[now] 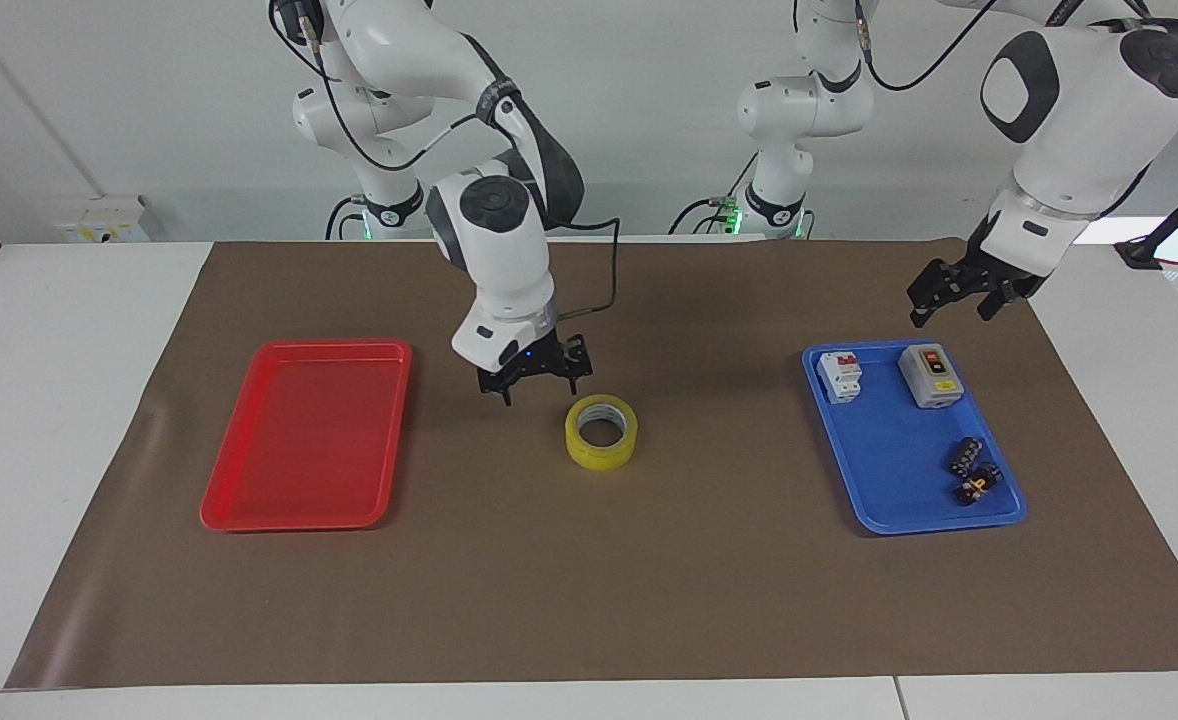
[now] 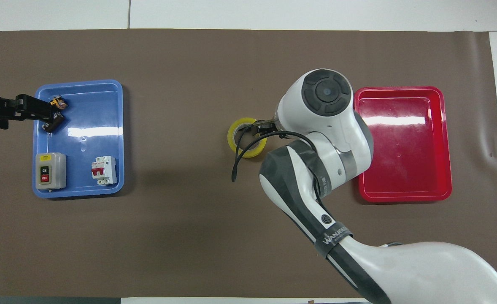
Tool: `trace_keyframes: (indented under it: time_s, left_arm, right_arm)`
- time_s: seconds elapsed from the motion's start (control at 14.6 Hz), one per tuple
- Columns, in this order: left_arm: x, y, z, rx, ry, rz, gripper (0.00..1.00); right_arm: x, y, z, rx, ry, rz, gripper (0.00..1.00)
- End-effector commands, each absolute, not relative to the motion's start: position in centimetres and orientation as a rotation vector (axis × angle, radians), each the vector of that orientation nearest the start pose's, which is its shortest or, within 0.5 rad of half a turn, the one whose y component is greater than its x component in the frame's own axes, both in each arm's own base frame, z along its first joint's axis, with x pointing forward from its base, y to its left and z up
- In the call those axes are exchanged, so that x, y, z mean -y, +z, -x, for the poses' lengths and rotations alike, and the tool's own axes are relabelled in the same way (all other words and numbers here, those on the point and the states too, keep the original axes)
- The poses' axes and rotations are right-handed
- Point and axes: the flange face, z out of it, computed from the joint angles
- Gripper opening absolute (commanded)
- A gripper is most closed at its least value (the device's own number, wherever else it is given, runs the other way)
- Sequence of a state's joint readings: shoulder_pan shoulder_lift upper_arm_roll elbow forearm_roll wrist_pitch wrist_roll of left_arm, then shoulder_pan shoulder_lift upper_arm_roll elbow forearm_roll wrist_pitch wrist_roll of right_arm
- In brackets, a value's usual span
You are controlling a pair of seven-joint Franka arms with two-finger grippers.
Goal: Place and move tape with both arms
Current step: 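Grasp the yellow tape roll with the right gripper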
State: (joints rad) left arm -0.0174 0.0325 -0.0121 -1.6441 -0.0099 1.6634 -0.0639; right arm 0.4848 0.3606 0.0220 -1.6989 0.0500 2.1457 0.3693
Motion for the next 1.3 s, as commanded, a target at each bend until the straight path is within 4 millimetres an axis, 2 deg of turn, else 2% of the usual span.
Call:
trace_keyframes:
  time_s: [0.0, 0.07, 0.14, 0.27, 0.34, 0.55, 0.69, 0.75, 0.82, 0.89, 0.96, 1.03, 1.23]
  left_arm:
    - [1.2, 58.4, -55.2, 0.056, 0.065, 3.177, 1.00]
    - [1.2, 58.3, -54.7, 0.053, 0.089, 3.176, 1.00]
    - [1.2, 58.4, -54.2, 0.053, 0.109, 3.175, 1.00]
    - [1.2, 58.7, -53.4, 0.057, 0.119, 3.174, 1.00]
    - [1.2, 58.6, -53.0, 0.060, 0.121, 3.173, 1.00]
    - [1.2, 58.9, -52.6, 0.058, 0.097, 3.174, 1.00]
    - [1.2, 59.3, -53.0, 0.051, 0.048, 3.177, 1.00]
    - [1.4, 59.7, -53.5, 0.041, 0.022, 3.178, 1.00]
    - [1.4, 60.3, -53.7, 0.041, 0.002, 3.178, 1.00]
    - [1.5, 60.9, -53.9, 0.038, -0.008, 3.177, 1.00]
    - [1.4, 61.1, -54.5, 0.042, -0.003, 3.177, 1.00]
    - [1.4, 61.6, -54.7, 0.041, -0.001, 3.175, 1.00]
    - [1.4, 62.8, -55.2, 0.039, -0.011, 3.174, 1.00]
  right_arm:
    - [-33.3, 37.1, -58.1, 0.164, -0.127, 3.046, 1.00]
    - [-33.5, 36.2, -57.8, 0.173, -0.146, 3.039, 1.00]
    - [-34.5, 34.5, -56.5, 0.232, -0.162, 3.032, 1.00]
    - [-34.3, 31.3, -54.7, 0.380, -0.248, 2.996, 1.00]
    - [-34.1, 30.3, -54.3, 0.401, -0.272, 2.987, 1.00]
    - [-34.2, 29.4, -54.0, 0.412, -0.305, 2.978, 1.00]
    - [-34.6, 29.4, -53.9, 0.424, -0.323, 2.969, 1.00]
    - [-34.5, 29.4, -54.0, 0.429, -0.324, 2.969, 0.97]
    - [-34.3, 29.3, -54.1, 0.436, -0.325, 2.969, 0.79]
    - [-34.2, 29.4, -54.2, 0.438, -0.326, 2.970, 0.52]
    - [-34.2, 29.4, -54.2, 0.456, -0.327, 2.968, 0.06]
    - [-34.5, 29.4, -54.0, 0.457, -0.315, 2.970, 0.00]
    - [-34.6, 29.9, -54.2, 0.433, -0.322, 2.970, 0.00]
